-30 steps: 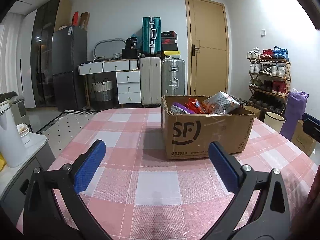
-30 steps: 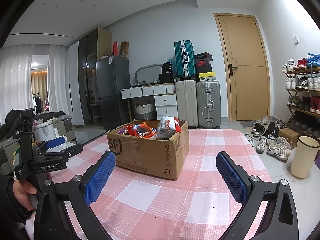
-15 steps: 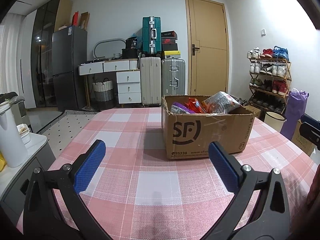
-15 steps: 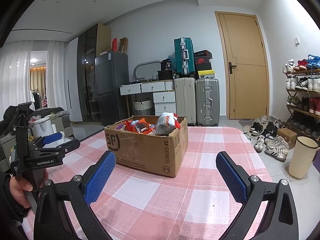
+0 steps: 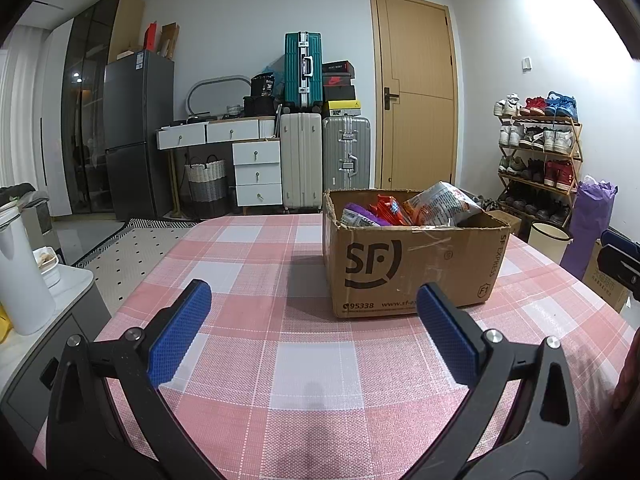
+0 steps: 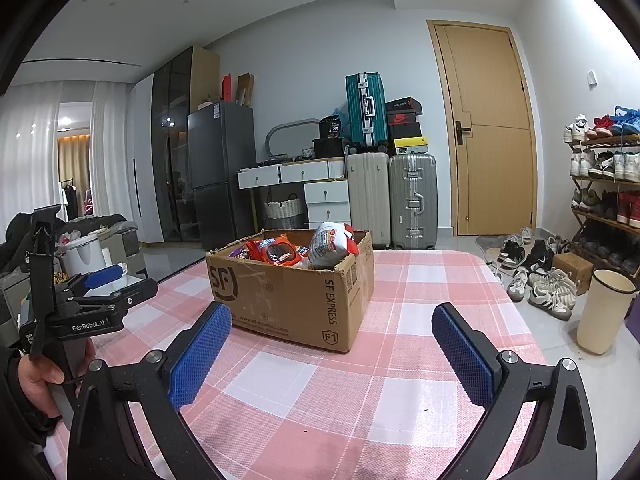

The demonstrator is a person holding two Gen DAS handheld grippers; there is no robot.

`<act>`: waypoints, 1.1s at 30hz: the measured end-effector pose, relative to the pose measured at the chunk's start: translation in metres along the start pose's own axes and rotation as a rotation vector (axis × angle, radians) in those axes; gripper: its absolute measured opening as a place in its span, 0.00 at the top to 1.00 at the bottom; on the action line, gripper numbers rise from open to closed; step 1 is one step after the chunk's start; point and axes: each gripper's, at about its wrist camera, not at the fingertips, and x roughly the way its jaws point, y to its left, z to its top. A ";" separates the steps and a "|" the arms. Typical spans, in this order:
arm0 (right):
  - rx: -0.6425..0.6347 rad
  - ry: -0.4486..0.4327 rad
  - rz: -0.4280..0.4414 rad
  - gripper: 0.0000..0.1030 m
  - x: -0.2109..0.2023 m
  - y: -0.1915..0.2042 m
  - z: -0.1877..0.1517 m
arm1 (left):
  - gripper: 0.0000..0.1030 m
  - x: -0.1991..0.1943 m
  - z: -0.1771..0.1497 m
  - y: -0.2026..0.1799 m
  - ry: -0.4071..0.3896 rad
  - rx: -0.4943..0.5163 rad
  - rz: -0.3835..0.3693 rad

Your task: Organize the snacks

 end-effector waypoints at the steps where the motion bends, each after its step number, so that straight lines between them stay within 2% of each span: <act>1: -0.001 0.001 0.000 0.01 0.000 0.000 0.000 | 0.00 0.003 -0.001 -0.001 0.000 0.000 0.000; 33: -0.002 0.014 -0.003 0.01 0.001 -0.002 -0.001 | 0.00 0.001 -0.003 0.000 0.012 0.006 0.021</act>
